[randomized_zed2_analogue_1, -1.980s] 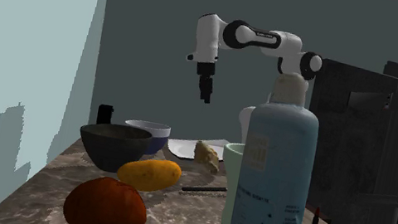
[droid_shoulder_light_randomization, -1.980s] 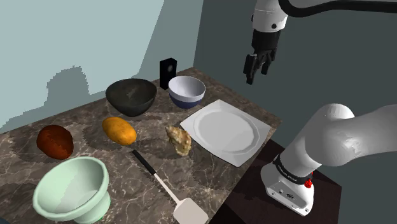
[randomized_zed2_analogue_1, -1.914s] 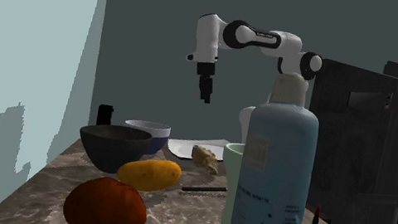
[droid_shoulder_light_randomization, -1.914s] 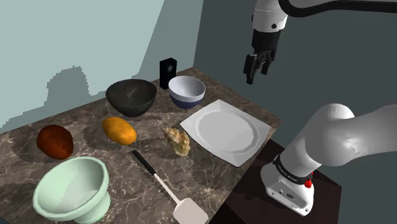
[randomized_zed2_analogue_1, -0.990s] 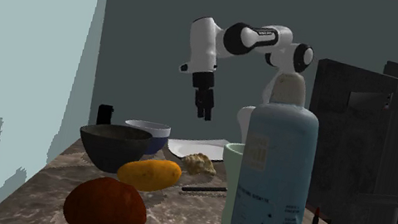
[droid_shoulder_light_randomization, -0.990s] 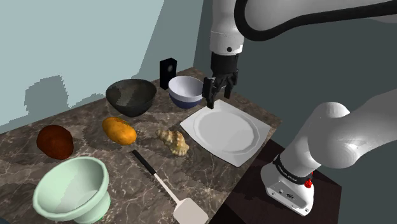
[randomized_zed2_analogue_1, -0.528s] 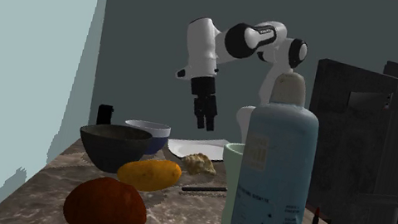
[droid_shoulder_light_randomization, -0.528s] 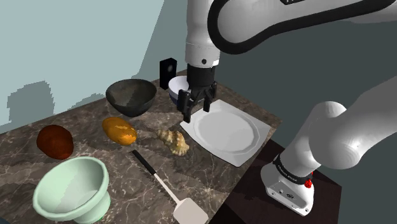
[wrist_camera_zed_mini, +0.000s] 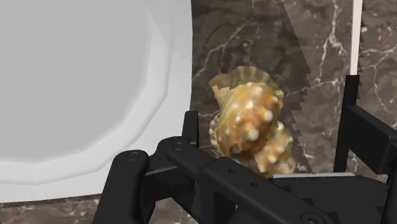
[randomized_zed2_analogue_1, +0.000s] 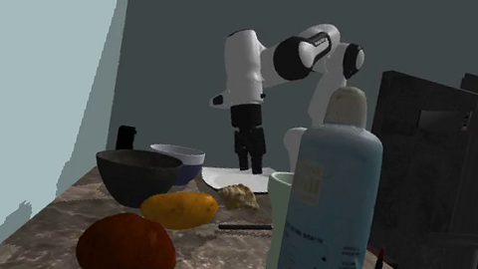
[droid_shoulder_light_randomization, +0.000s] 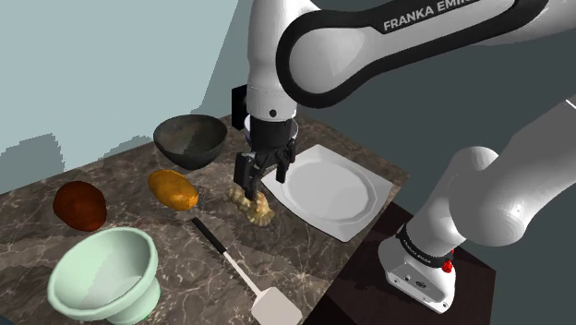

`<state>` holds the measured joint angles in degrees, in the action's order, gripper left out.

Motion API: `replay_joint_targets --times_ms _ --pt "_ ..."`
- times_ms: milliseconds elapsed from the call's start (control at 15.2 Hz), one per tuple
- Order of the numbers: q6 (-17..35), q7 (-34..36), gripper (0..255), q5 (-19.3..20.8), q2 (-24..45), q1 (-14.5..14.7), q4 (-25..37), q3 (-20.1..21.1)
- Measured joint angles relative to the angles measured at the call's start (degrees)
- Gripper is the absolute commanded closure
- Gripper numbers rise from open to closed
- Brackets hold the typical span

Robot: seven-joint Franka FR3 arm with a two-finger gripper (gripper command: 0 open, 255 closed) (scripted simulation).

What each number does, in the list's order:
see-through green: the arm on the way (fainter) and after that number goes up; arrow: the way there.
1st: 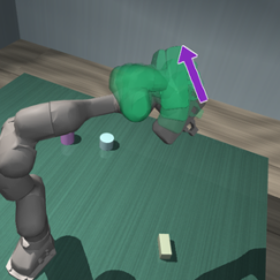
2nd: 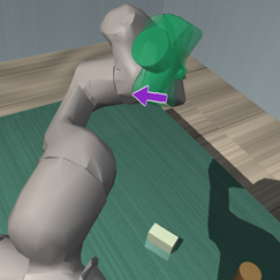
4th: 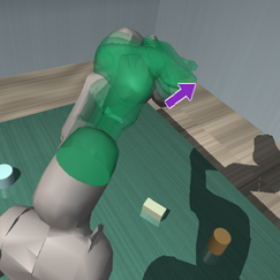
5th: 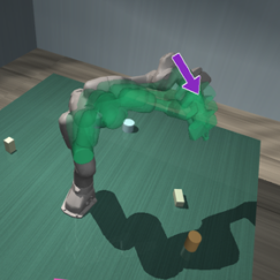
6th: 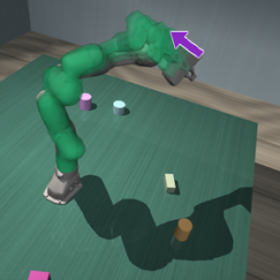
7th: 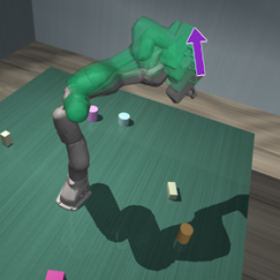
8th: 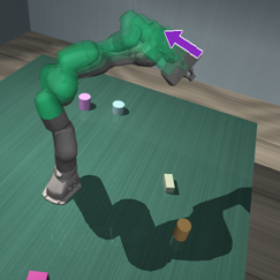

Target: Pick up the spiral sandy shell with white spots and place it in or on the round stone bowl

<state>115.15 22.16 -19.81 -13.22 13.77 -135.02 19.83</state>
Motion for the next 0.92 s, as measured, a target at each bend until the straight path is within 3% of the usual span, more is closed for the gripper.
replay_joint_targets --times_ms 660,726,924 --pt "3.0 0.1 0 -0.5 1.1 0.4 -1.8 0.7" --pt "3.0 0.1 255 -0.5 1.1 0.4 -1.8 0.7" --pt "3.0 0.1 255 -0.5 1.0 0.4 -1.8 0.7"
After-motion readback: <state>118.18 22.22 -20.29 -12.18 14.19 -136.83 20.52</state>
